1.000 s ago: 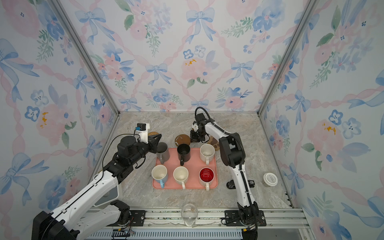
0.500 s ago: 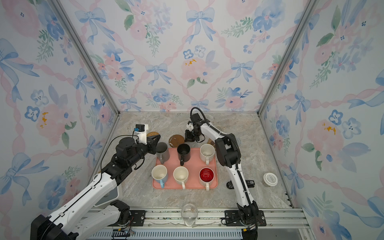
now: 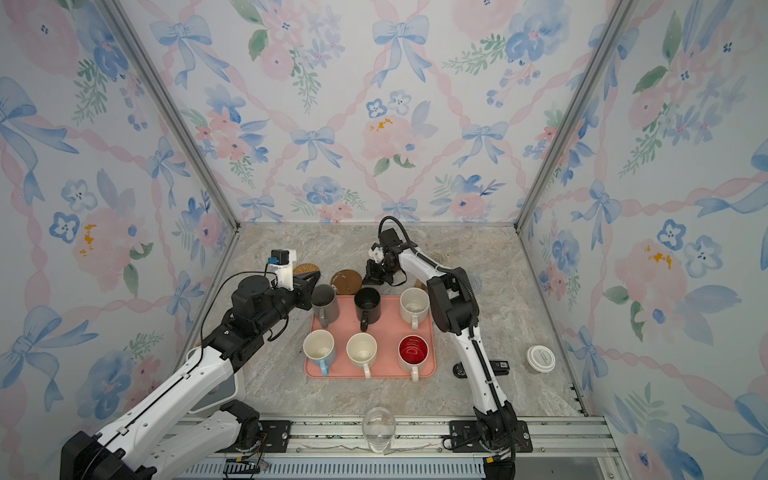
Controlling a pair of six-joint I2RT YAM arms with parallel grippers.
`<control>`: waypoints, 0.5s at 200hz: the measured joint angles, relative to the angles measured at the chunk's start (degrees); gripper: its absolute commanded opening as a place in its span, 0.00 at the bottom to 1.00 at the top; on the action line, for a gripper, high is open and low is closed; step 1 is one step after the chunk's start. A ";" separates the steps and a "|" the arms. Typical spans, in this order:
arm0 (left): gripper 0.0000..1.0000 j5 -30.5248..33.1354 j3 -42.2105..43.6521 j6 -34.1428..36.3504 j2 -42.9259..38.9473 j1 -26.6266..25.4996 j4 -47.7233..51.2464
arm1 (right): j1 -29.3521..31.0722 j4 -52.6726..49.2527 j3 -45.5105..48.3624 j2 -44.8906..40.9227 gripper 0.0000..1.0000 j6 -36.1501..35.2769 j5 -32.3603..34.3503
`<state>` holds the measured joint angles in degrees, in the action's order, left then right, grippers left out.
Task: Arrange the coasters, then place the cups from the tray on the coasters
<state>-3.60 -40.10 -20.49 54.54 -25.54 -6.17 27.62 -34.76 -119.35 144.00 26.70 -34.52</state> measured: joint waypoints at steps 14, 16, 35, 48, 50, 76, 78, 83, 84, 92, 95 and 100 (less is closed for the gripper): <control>0.00 0.00 0.11 -0.09 0.00 0.00 0.04 | 0.00 0.50 -0.44 0.48 0.00 0.39 -0.79; 0.00 0.00 0.13 -0.20 0.00 0.00 0.04 | 0.00 0.59 -0.52 0.55 0.00 0.44 -0.90; 0.00 0.02 0.24 -0.24 0.00 0.00 0.07 | 0.11 1.31 -0.76 0.92 0.00 1.07 -1.55; 0.00 0.17 0.26 -0.35 0.00 0.00 0.07 | 0.22 1.90 -0.76 1.16 0.00 1.51 -2.21; 0.00 0.17 0.24 -0.37 0.00 0.00 0.07 | 0.26 2.03 -0.76 1.20 0.00 1.55 -2.29; 0.00 0.22 0.26 -0.39 0.00 0.00 0.07 | 0.35 3.34 -0.87 1.55 0.00 2.64 -3.19; 0.00 0.22 0.26 -0.39 0.00 0.00 0.07 | 0.35 3.43 -0.87 1.57 0.00 2.78 -3.21; 0.00 0.22 0.26 -0.39 0.00 0.00 0.07 | 0.35 3.72 -0.87 1.64 0.00 2.95 -3.23; 0.00 0.24 0.26 -0.39 0.00 0.00 0.07 | 0.35 3.85 -0.87 1.66 0.00 3.04 -3.26; 0.00 0.28 0.26 -0.39 0.00 0.00 0.07 | 0.35 4.37 -0.87 1.84 0.00 3.43 -3.45; 0.00 0.37 0.26 -0.39 0.00 0.00 0.07 | 0.35 4.63 -0.87 1.88 0.00 3.72 -3.65; 0.00 0.39 0.26 -0.39 0.00 0.00 0.07 | 0.35 4.96 -0.87 2.01 0.00 3.85 -3.82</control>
<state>-3.20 -39.83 -20.88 54.54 -25.54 -6.11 27.97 -29.80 -120.22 146.02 30.55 -38.35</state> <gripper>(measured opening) 0.047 0.045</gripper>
